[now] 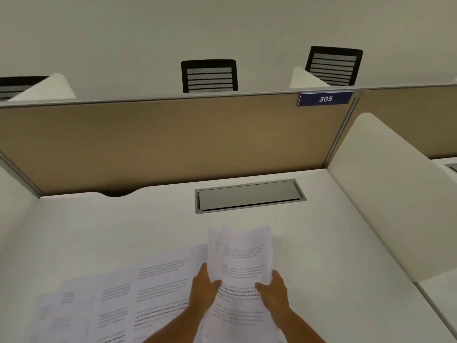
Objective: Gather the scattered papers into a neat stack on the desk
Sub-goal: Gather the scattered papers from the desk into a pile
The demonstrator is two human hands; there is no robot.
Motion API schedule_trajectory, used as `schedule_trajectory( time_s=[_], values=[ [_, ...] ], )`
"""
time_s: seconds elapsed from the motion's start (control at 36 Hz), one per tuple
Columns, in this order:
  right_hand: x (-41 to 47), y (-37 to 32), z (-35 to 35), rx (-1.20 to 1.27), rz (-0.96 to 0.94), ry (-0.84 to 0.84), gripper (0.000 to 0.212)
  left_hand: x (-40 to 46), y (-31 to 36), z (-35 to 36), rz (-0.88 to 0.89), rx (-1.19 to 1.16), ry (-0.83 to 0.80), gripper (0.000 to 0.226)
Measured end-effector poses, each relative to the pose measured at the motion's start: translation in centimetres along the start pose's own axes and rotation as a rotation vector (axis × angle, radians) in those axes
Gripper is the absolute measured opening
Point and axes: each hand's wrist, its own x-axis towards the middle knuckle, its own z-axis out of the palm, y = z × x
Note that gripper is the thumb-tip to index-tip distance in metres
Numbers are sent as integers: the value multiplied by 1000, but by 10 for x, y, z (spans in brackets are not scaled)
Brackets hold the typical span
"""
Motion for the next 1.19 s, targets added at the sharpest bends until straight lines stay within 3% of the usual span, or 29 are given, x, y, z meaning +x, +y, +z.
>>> schedule_trajectory(
  time_s=[0.08, 0.19, 0.33, 0.56, 0.72, 0.97, 1.11, 1.19],
  values=[
    [6, 5, 9, -95, 35, 12, 60, 9, -9, 6, -47, 157, -20, 55],
    [16, 14, 12, -281, 46, 92, 28, 19, -17, 9, -102, 370, 23, 76],
    [27, 26, 9, -602, 98, 171, 59, 25, -25, 11, -114, 404, 85, 74],
    [36, 17, 9, -522, 172, 99, 66, 26, -13, 22, -223, 343, 162, 69],
    [36, 12, 11, -199, 152, 13, 74, 25, -7, 24, -261, 290, 180, 71],
    [32, 15, 11, -8, 229, 73, 92, 20, -3, 29, -279, 259, 106, 83],
    [24, 21, 8, -113, 332, 74, 64, 7, -1, 29, -283, 264, 75, 68],
    [22, 25, 7, -88, 342, 28, 49, -2, -3, 31, -189, 43, 23, 57]
  ],
)
